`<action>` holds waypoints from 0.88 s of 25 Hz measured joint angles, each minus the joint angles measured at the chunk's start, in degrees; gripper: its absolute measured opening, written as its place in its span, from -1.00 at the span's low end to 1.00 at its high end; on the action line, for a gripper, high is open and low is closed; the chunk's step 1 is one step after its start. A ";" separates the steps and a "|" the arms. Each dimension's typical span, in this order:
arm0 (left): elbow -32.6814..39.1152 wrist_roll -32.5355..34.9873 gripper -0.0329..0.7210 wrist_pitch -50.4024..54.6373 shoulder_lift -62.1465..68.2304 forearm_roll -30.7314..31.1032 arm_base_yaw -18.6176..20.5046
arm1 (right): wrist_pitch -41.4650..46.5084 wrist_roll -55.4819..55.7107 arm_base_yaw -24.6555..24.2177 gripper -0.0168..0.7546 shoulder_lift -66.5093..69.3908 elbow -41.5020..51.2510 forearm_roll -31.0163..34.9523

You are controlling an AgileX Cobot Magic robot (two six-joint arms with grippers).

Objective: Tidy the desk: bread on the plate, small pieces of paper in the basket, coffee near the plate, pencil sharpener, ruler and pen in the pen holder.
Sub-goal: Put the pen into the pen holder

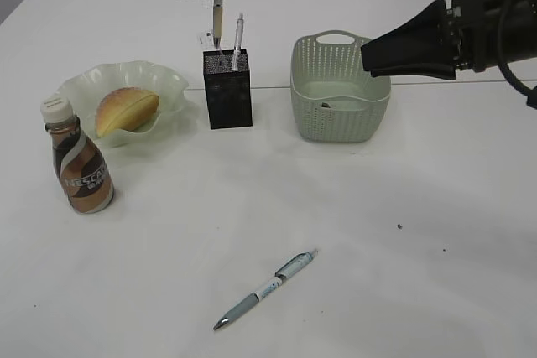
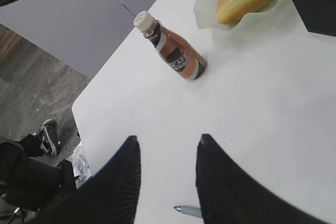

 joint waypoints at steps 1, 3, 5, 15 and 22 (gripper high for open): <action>0.00 -0.10 -0.68 -1.37 0.54 0.15 0.55 | 0.00 0.00 0.00 -0.28 0.00 0.00 0.00; 0.00 -0.09 -0.68 -5.32 1.86 0.15 1.61 | 0.00 0.00 0.00 -0.28 0.00 0.00 0.00; 0.00 -0.09 -0.68 -9.43 3.68 0.35 2.55 | 0.00 0.00 0.00 -0.28 0.00 0.00 0.00; 0.02 -0.09 -0.68 -24.53 11.46 0.85 5.54 | 0.00 0.09 0.00 -0.28 0.00 0.00 0.00; 0.02 -0.09 -0.68 -29.05 13.83 0.96 7.01 | 0.00 0.09 0.00 -0.28 0.00 0.00 0.00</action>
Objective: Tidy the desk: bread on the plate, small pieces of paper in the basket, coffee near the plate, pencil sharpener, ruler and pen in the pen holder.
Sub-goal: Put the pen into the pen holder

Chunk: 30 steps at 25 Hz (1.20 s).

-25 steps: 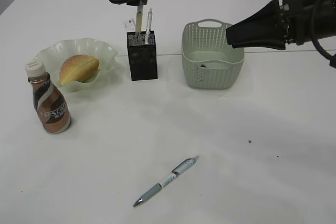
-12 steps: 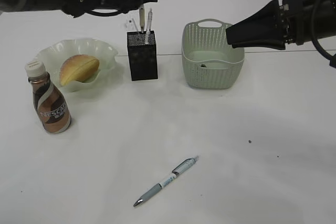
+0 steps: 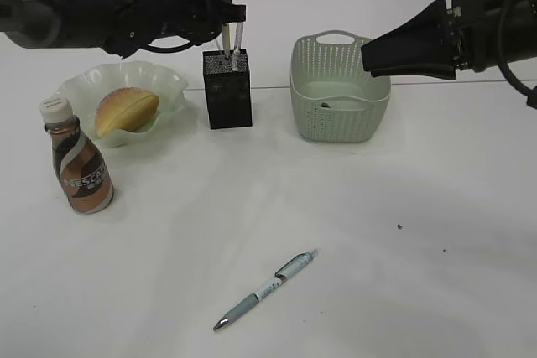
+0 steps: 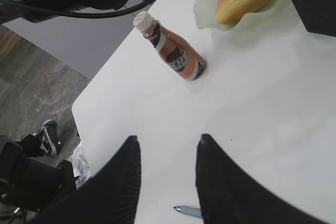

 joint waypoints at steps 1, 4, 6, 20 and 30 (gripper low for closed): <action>0.00 0.00 -0.68 0.00 0.36 0.00 0.26 | 0.00 0.00 0.00 -0.28 0.00 0.00 0.00; 0.00 0.00 -0.68 -0.14 1.33 0.00 0.61 | 0.00 0.00 0.00 -0.28 0.00 0.00 0.00; 0.00 0.00 -0.68 -0.27 1.55 0.00 0.59 | 0.00 0.00 0.00 -0.28 0.00 0.00 0.00; 0.00 0.00 -0.57 0.44 2.04 0.00 0.59 | 0.00 0.00 0.00 -0.28 0.00 0.00 0.00; 0.00 0.10 -0.20 2.12 2.04 0.00 0.59 | 0.00 0.00 0.00 -0.28 0.00 0.00 0.00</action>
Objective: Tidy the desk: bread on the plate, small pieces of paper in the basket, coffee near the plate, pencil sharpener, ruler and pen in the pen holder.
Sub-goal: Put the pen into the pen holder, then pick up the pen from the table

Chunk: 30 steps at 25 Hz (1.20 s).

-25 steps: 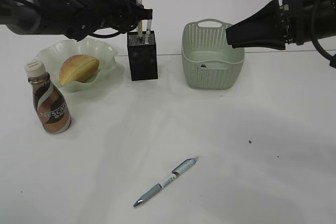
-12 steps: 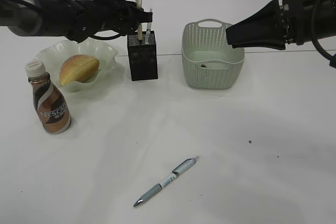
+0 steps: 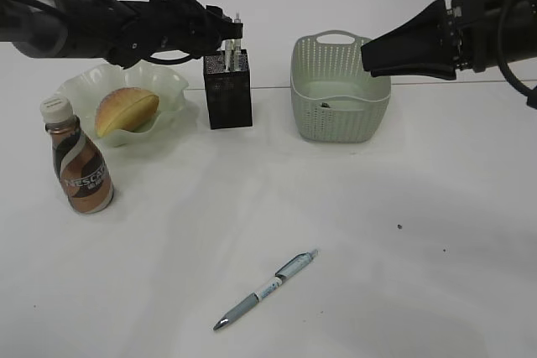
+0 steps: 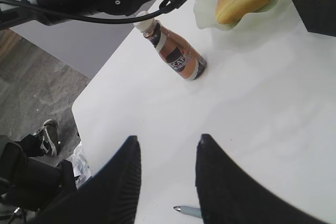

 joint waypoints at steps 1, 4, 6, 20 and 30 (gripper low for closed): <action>0.00 0.00 -0.19 0.13 0.00 0.00 0.00 | 0.00 0.00 0.00 -0.28 0.00 0.00 0.00; 0.00 0.00 -0.18 1.29 0.00 0.00 0.00 | 0.00 0.00 0.00 -0.28 0.00 0.00 0.00; 0.00 0.00 -0.18 2.58 -0.53 0.00 0.00 | 0.00 0.00 0.00 -0.28 0.00 0.00 0.00; 0.00 0.44 -0.32 24.84 -11.91 2.20 -3.58 | 0.00 0.00 0.00 -0.28 0.00 0.00 0.00; 0.00 11.71 -0.43 49.37 -13.65 -5.96 -9.16 | 0.00 0.00 0.00 -0.28 0.00 0.00 0.00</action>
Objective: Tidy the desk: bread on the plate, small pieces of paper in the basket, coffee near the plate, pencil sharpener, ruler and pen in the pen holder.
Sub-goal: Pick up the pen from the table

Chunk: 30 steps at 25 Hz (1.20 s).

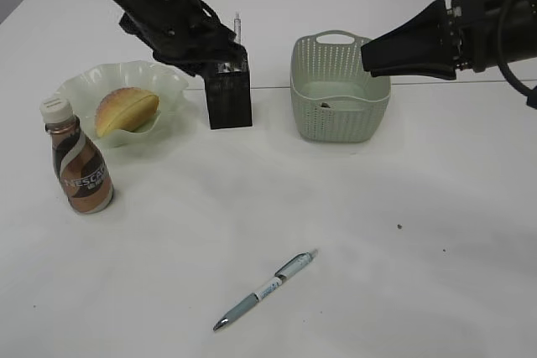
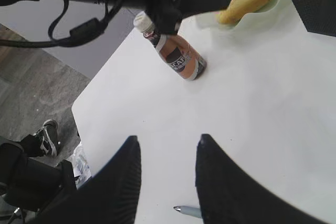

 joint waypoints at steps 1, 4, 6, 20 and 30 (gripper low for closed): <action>0.00 1.65 -0.43 1.78 0.00 -2.37 -0.13 | 0.00 0.00 0.00 -0.28 0.00 0.00 0.00; 0.00 6.95 -0.43 8.69 0.00 -8.53 -0.24 | 0.00 0.00 0.00 -0.28 0.00 0.00 0.00; 0.00 9.96 -0.42 13.43 0.00 -12.04 -0.24 | 0.00 0.00 0.00 -0.28 0.00 0.00 0.00; 0.00 17.54 -0.24 28.58 -0.04 -19.92 -8.02 | 0.11 0.00 -2.33 -0.28 0.00 0.00 0.00; 0.00 17.54 -0.23 28.68 -0.04 -22.17 -13.00 | 1.78 -0.14 -9.24 -0.28 0.00 1.14 0.00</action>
